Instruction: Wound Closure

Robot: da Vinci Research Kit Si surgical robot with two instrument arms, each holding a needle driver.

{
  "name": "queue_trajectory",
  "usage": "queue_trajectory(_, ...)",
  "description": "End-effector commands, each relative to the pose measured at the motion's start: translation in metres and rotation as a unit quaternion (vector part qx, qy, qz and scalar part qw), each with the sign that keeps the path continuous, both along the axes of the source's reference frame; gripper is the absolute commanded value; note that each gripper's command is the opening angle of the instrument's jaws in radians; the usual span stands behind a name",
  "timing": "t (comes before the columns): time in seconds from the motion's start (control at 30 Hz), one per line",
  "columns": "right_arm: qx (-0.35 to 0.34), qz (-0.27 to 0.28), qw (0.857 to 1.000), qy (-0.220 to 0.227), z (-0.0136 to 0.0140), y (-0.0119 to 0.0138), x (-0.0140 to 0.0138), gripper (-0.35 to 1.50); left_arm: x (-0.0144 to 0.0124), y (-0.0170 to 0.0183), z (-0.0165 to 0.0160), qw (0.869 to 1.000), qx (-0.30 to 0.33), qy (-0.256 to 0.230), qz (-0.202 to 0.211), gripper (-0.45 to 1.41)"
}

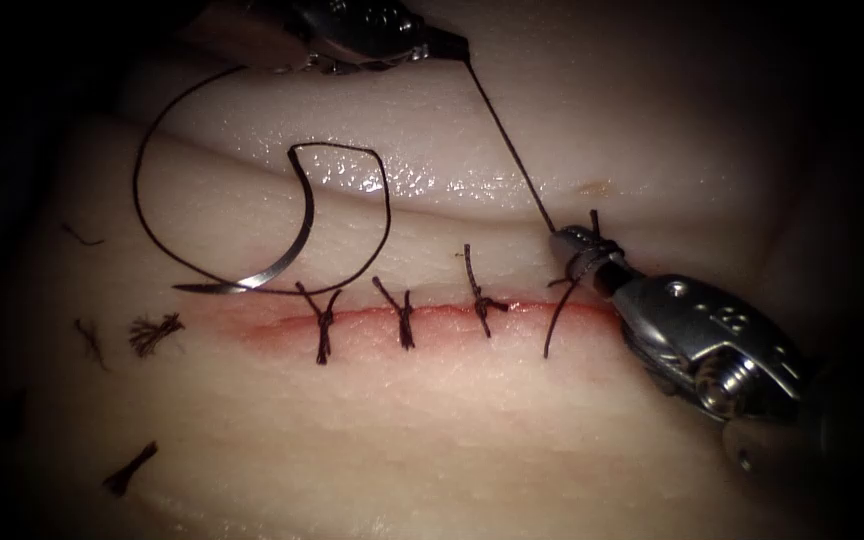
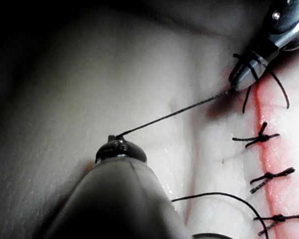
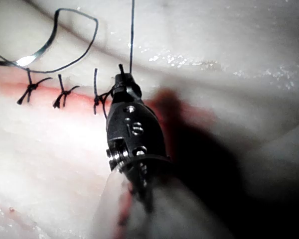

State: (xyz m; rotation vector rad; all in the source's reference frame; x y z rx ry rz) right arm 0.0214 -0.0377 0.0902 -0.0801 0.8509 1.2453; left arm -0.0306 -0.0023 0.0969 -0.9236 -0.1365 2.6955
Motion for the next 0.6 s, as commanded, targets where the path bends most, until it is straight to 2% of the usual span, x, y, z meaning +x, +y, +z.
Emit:
queue_trajectory(0.03, 0.000, -0.003, 1.000, 0.003, 0.0003, -0.0012, 0.0008, -0.35, -0.0008, 0.0007, 0.0011, 1.000, -0.002, 0.001, -0.003, -0.45)
queue_trajectory(0.23, -0.003, -0.014, 1.000, 0.012, -0.0007, -0.0039, 0.0012, -0.35, -0.0028, 0.0041, 0.0040, 1.000, -0.005, 0.012, -0.018, -0.45)
queue_trajectory(0.33, -0.005, -0.022, 1.000, 0.010, -0.0007, -0.0051, 0.0012, -0.35, -0.0033, 0.0062, 0.0047, 0.999, -0.002, 0.015, -0.030, -0.45)
queue_trajectory(0.47, -0.003, -0.035, 0.999, 0.013, -0.0002, -0.0065, 0.0013, -0.35, -0.0036, 0.0089, 0.0052, 0.999, -0.013, 0.019, -0.024, -0.45)
queue_trajectory(0.6, -0.005, -0.041, 0.999, 0.016, -0.0005, -0.0077, 0.0011, -0.35, -0.0041, 0.0107, 0.0056, 0.998, -0.042, 0.032, -0.031, -0.45)
